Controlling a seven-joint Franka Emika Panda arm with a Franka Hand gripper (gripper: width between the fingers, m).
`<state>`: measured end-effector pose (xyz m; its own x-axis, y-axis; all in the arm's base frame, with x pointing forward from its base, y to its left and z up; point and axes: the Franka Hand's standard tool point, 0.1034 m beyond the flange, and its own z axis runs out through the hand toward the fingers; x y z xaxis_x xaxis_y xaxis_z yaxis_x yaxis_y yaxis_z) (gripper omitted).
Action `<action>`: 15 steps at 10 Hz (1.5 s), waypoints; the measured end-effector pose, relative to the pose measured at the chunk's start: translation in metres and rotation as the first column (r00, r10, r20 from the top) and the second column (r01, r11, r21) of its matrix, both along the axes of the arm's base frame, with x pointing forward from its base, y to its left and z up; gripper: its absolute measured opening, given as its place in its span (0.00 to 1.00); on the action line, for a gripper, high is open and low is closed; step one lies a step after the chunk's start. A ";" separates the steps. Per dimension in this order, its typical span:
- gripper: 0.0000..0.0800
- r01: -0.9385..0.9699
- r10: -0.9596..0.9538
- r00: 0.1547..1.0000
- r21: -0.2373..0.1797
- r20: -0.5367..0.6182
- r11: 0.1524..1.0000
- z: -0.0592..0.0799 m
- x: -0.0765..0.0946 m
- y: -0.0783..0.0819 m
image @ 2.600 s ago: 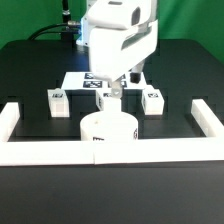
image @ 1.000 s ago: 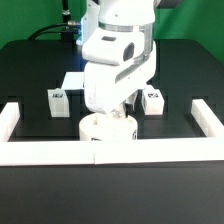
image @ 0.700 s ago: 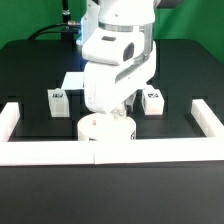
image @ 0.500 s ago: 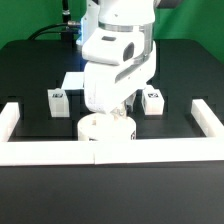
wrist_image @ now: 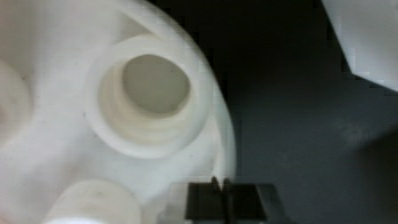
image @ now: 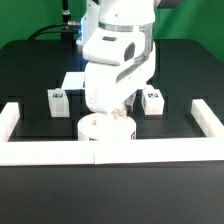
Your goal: Assemble stool
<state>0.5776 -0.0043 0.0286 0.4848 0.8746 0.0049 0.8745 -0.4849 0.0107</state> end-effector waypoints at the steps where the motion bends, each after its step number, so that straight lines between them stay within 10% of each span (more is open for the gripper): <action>1: 0.00 0.001 -0.001 1.000 0.000 0.000 1.000 0.000 0.000 0.000; 11: 0.00 0.015 -0.015 1.000 0.029 0.009 0.999 -0.001 0.012 0.041; 13: 0.14 0.027 -0.027 1.000 0.028 0.009 0.999 0.001 0.013 0.040; 14: 0.41 0.057 -0.058 0.998 0.023 0.003 0.998 0.011 0.013 0.038; 15: 0.41 0.063 -0.063 0.998 0.019 0.002 0.998 0.018 0.015 0.030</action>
Offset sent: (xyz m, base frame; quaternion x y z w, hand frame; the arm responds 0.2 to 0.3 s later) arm 0.0044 0.0104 0.0031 0.0089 -0.0005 -0.0101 0.9999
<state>0.5922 0.0255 0.0466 0.5386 0.8422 0.0230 0.8424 -0.5388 0.0033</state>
